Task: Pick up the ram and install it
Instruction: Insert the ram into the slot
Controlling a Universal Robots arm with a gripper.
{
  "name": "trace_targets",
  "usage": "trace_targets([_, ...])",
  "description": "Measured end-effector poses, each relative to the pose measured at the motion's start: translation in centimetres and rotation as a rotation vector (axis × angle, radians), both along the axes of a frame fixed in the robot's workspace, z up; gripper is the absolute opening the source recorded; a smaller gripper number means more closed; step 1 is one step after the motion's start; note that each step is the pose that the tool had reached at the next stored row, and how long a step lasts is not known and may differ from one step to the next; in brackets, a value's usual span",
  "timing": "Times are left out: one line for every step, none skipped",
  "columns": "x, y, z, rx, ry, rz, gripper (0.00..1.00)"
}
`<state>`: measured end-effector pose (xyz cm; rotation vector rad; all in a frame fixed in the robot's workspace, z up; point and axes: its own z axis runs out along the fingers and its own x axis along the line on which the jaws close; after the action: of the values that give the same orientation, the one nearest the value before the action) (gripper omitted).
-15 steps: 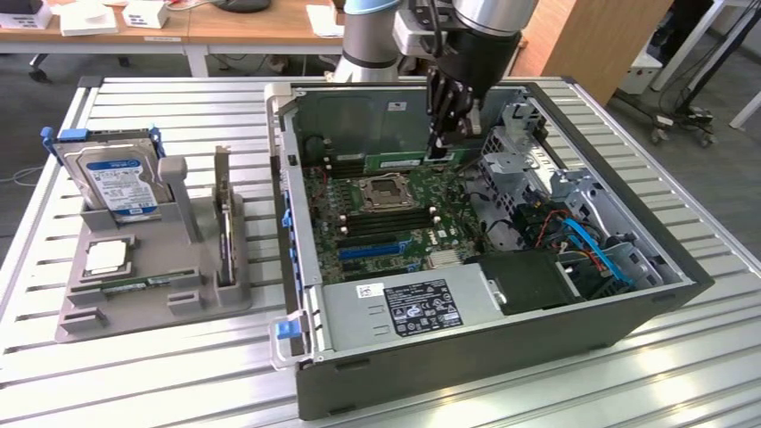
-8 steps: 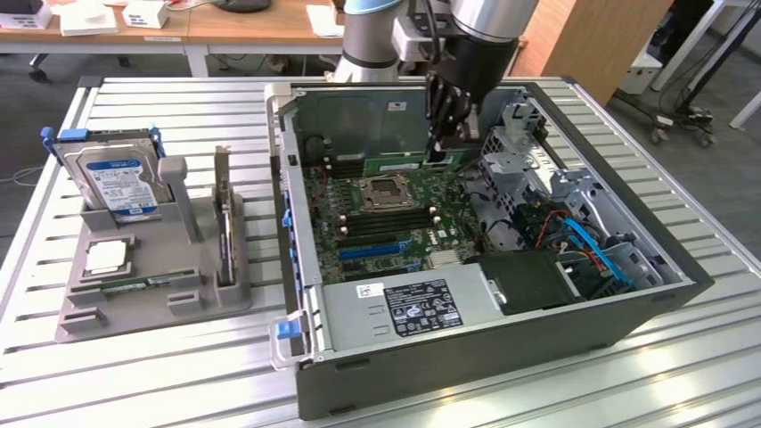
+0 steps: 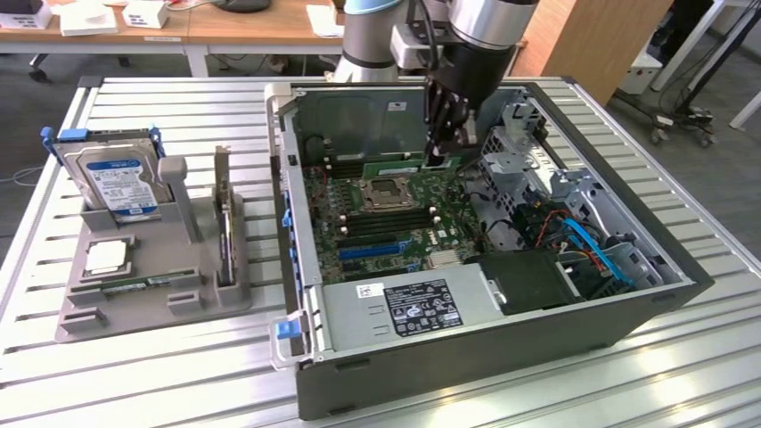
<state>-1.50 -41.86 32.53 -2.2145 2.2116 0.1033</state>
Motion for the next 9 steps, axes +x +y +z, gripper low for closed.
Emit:
trace_targets([0.0, 0.0, -0.08, 0.0, 0.0, 0.0, 0.11])
trace_targets([0.0, 0.0, -0.16, 0.0, 0.0, 0.0, 0.11])
trace_targets([-0.01, 0.0, -0.24, 0.0, 0.0, 0.0, 0.11])
trace_targets([-0.01, 0.0, -0.32, 0.0, 0.0, 0.0, 0.11])
trace_targets([-0.01, 0.0, -0.4, 0.0, 0.0, 0.0, 0.11])
trace_targets([-0.02, 0.0, -0.49, 0.0, 0.0, 0.0, 0.11])
trace_targets([-0.02, 0.0, -0.58, 0.0, 0.0, 0.0, 0.11])
trace_targets([-0.02, 0.0, -0.66, 0.0, -0.0001, 0.0, 0.11])
trace_targets([-0.03, 0.0, -0.74, 0.0, 0.0, 0.0, 0.11])
